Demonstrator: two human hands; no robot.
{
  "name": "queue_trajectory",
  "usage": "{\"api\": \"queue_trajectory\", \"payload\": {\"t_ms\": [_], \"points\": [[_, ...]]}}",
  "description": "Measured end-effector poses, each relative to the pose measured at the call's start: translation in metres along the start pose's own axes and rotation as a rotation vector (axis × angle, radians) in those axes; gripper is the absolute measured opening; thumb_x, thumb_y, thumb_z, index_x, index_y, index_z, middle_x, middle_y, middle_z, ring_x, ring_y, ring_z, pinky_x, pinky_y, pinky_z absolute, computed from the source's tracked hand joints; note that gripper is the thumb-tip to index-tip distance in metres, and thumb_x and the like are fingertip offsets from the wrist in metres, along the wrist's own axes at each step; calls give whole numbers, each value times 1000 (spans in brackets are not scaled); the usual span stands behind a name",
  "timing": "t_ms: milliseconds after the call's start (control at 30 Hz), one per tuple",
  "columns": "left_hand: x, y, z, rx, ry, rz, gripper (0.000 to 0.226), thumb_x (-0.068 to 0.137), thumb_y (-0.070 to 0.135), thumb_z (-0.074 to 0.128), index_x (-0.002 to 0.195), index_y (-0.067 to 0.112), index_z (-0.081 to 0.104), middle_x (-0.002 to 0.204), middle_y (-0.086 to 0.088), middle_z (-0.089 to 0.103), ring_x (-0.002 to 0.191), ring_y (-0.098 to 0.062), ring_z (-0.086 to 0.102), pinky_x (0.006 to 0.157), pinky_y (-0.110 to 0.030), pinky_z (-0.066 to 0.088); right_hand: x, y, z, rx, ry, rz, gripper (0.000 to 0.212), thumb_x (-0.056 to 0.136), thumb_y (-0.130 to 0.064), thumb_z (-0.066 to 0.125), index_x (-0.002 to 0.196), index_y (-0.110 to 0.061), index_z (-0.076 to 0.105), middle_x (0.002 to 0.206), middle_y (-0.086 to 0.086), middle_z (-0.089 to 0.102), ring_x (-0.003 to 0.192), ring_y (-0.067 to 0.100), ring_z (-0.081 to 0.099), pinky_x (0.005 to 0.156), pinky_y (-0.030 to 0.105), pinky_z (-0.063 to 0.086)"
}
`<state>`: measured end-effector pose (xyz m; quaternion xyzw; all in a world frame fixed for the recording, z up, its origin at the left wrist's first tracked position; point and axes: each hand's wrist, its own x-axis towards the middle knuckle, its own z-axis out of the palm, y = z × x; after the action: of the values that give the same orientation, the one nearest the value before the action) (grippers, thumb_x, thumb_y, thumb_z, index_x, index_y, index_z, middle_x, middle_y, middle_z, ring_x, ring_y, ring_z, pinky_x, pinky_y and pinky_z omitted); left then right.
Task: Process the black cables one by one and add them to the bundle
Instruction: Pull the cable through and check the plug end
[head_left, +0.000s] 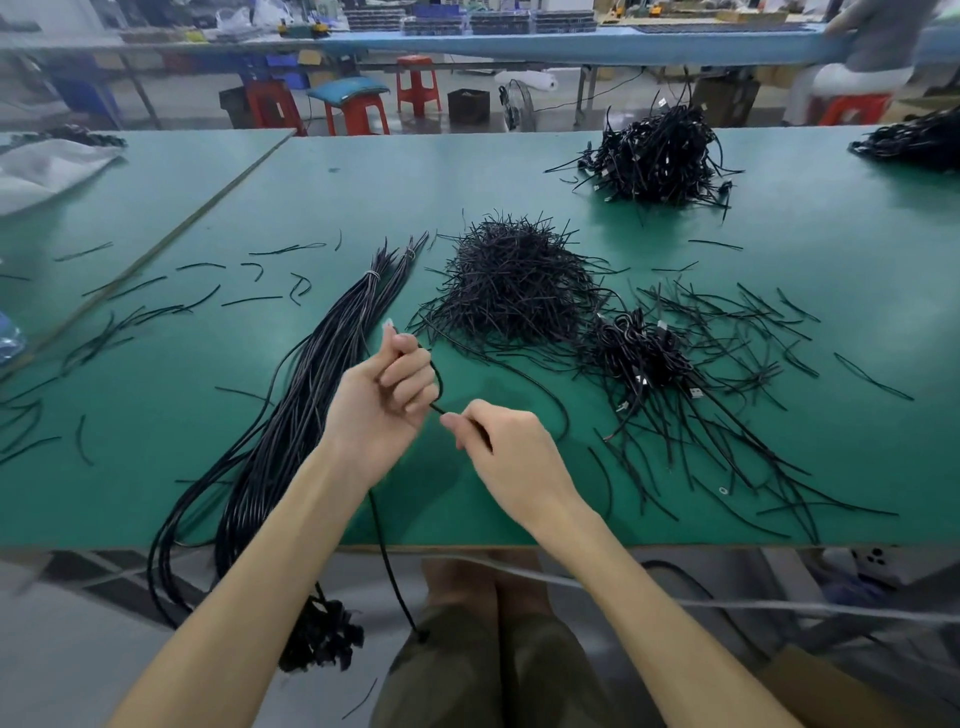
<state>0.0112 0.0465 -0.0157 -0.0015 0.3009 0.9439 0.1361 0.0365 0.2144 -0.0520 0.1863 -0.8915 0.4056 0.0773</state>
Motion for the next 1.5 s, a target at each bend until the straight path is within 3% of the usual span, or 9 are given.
{"api": "queue_trajectory", "payload": {"t_ms": [167, 333, 567, 800, 967, 1167, 1300, 1400, 1500], "points": [[-14, 12, 8, 874, -124, 42, 44, 102, 36, 48, 62, 20, 56, 55, 6, 28, 48, -10, 20, 49, -24, 18, 2, 1, -1, 5, 2, 74, 48, 91, -61, 62, 71, -18, 55, 52, -7, 43, 48, 11, 38, 51, 29, 29], [-19, 11, 20, 2000, -244, 140, 37, 102, 29, 53, 67, 19, 62, 52, 6, 54, 46, -12, 44, 50, -21, 33, 2, 9, -2, 147, -15, 125, 23, 97, -34, 64, 77, -24, 63, 62, -8, 53, 55, 10, 43, 55, 29, 33], [-20, -2, 17, 2243, -229, 277, 32, 108, 32, 44, 85, 13, 53, 82, 6, 56, 83, -17, 53, 75, -35, 45, 5, 10, -7, 346, 68, 117, 12, 97, -9, 60, 91, -15, 68, 64, -13, 58, 58, 3, 48, 57, 16, 36], [-15, -3, 1, 2200, -163, 405, 26, 108, 29, 47, 116, 13, 66, 129, 8, 65, 119, -15, 56, 94, -27, 44, 2, 6, -9, 389, 206, 27, 17, 99, -8, 60, 108, -17, 73, 81, -17, 68, 71, 1, 64, 68, 11, 45], [-11, -9, -8, 1782, -122, 319, 33, 108, 24, 48, 135, 13, 64, 156, 13, 45, 141, -2, 44, 117, -23, 34, 2, 8, -7, 403, 197, -9, 20, 101, -12, 59, 115, -16, 73, 78, -9, 71, 58, 11, 61, 60, 15, 46], [-6, -27, -4, 1077, 75, 225, 38, 107, 35, 46, 133, 17, 66, 128, 0, 72, 129, -8, 60, 113, -30, 42, 1, 5, -5, 349, 130, -33, 13, 103, -20, 58, 100, -19, 70, 71, -7, 70, 57, 15, 62, 59, 24, 51], [-2, -25, 4, 448, 35, 143, 52, 111, 36, 32, 136, -3, 56, 137, -13, 66, 129, -24, 61, 106, -34, 52, 3, -1, -3, 245, -38, -58, 27, 105, -23, 55, 84, -13, 70, 66, -4, 69, 63, 17, 64, 73, 37, 52], [-2, -11, 11, 150, 40, 84, 43, 111, 36, 36, 115, 3, 62, 103, -4, 74, 85, -13, 71, 77, -28, 58, 3, 0, -5, 250, -44, -28, 35, 105, -29, 55, 77, -14, 69, 63, -4, 68, 69, 14, 63, 80, 34, 49], [-6, 2, 12, 162, 28, 13, 36, 106, 40, 48, 82, 17, 60, 63, 10, 35, 50, -8, 27, 52, -21, 36, 3, 3, -5, 205, -33, 50, 37, 101, -41, 58, 72, -19, 65, 62, -5, 66, 82, 15, 57, 90, 34, 41]]}}
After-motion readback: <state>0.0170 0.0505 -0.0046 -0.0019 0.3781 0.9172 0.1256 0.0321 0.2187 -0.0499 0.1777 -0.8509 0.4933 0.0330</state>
